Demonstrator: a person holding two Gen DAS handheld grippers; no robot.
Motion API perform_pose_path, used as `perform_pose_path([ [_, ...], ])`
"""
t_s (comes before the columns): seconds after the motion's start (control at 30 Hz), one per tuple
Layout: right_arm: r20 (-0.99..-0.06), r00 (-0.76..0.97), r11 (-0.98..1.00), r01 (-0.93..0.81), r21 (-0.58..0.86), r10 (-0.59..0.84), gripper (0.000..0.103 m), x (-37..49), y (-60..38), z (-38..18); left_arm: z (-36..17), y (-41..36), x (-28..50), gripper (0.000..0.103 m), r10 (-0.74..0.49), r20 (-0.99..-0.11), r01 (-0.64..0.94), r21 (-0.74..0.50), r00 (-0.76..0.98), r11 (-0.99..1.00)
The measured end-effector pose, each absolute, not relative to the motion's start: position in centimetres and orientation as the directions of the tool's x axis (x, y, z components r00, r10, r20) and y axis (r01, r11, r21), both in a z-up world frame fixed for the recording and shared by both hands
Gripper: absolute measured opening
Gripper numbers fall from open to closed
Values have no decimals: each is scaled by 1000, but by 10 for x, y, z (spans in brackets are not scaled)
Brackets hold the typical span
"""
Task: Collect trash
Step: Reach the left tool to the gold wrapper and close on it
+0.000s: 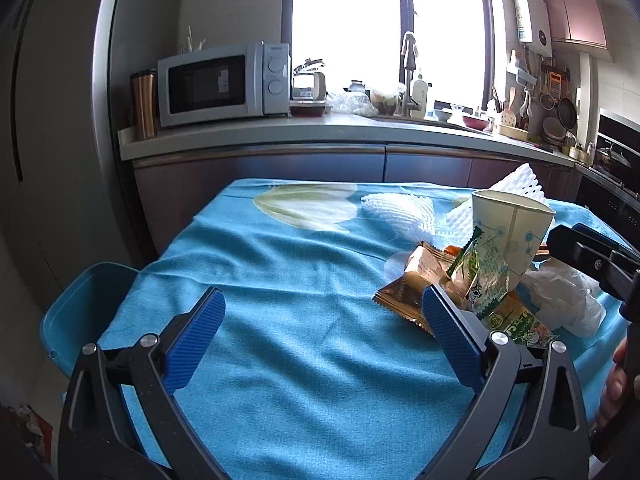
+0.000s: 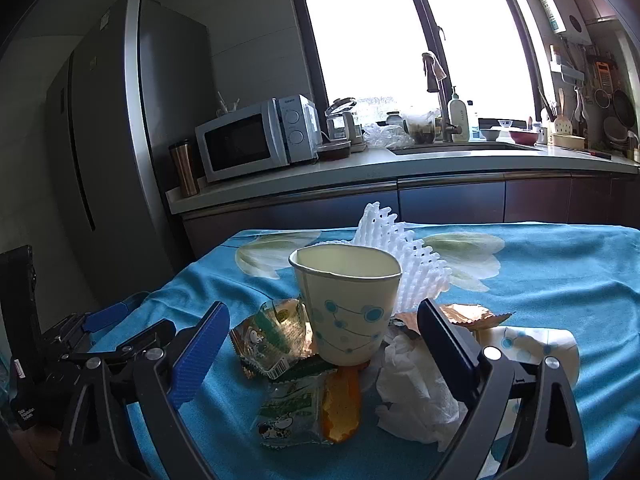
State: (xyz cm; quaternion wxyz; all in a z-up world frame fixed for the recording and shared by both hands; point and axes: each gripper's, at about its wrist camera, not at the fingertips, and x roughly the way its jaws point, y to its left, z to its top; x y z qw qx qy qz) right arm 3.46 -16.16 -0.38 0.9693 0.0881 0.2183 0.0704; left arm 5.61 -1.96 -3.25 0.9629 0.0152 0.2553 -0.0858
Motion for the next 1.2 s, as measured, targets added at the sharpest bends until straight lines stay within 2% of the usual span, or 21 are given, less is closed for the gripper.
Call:
perform_pose_path([
  [0.07, -428, 882, 968, -106, 226, 196, 84, 45, -167, -6, -39, -24, 70, 97, -177, -538, 197, -22, 824, 980],
  [0.13, -444, 870, 962, -109, 250, 213, 83, 54, -170, -8, -46, -29, 85, 97, -219, -582, 243, -37, 783, 969],
  [0.33, -463, 843, 942, -137, 305, 272, 70, 73, -180, -13, -58, -46, 119, 95, -310, -649, 343, -80, 695, 936],
  [0.43, -465, 833, 933, -156, 325, 301, 60, 76, -180, -14, -64, -56, 133, 88, -367, -676, 400, -117, 638, 909],
  [0.53, -463, 827, 926, -167, 339, 318, 54, 76, -182, -16, -69, -65, 147, 79, -393, -697, 432, -131, 600, 892],
  [0.6, -460, 824, 922, -180, 344, 332, 48, 76, -182, -16, -72, -71, 155, 70, -418, -708, 456, -151, 569, 877],
  [0.63, -461, 823, 922, -181, 343, 333, 44, 76, -182, -17, -74, -74, 158, 68, -433, -713, 471, -162, 552, 867],
  [0.7, -459, 818, 917, -192, 349, 346, 36, 76, -183, -18, -78, -78, 161, 56, -446, -719, 489, -168, 533, 856],
  [0.77, -455, 814, 912, -206, 355, 361, 23, 76, -183, -18, -80, -80, 161, 48, -454, -723, 497, -176, 521, 850],
  [0.8, -456, 811, 910, -212, 356, 367, 21, 76, -182, -18, -80, -80, 160, 45, -456, -721, 497, -178, 521, 849],
  [0.87, -459, 804, 907, -220, 360, 377, 12, 77, -181, -19, -79, -80, 159, 43, -456, -712, 491, -178, 534, 853],
  [0.93, -462, 800, 905, -225, 361, 383, 8, 78, -180, -20, -75, -77, 153, 42, -456, -702, 485, -179, 547, 856],
  [1.0, -471, 797, 909, -222, 353, 378, 10, 80, -179, -20, -71, -73, 148, 40, -457, -695, 481, -180, 555, 858],
  [1.03, -476, 799, 913, -214, 348, 369, 17, 80, -179, -19, -69, -71, 146, 40, -452, -691, 477, -174, 564, 861],
  [1.07, -473, 797, 909, -221, 352, 376, 35, 80, -179, -19, -67, -68, 143, 40, -452, -686, 476, -174, 570, 862],
  [1.1, -470, 795, 907, -229, 353, 384, 40, 80, -177, -18, -65, -65, 140, 39, -455, -682, 473, -178, 573, 863],
  [1.2, -480, 792, 918, -253, 304, 377, 41, 80, -167, -13, -59, -53, 134, 39, -455, -669, 455, -193, 588, 870],
])
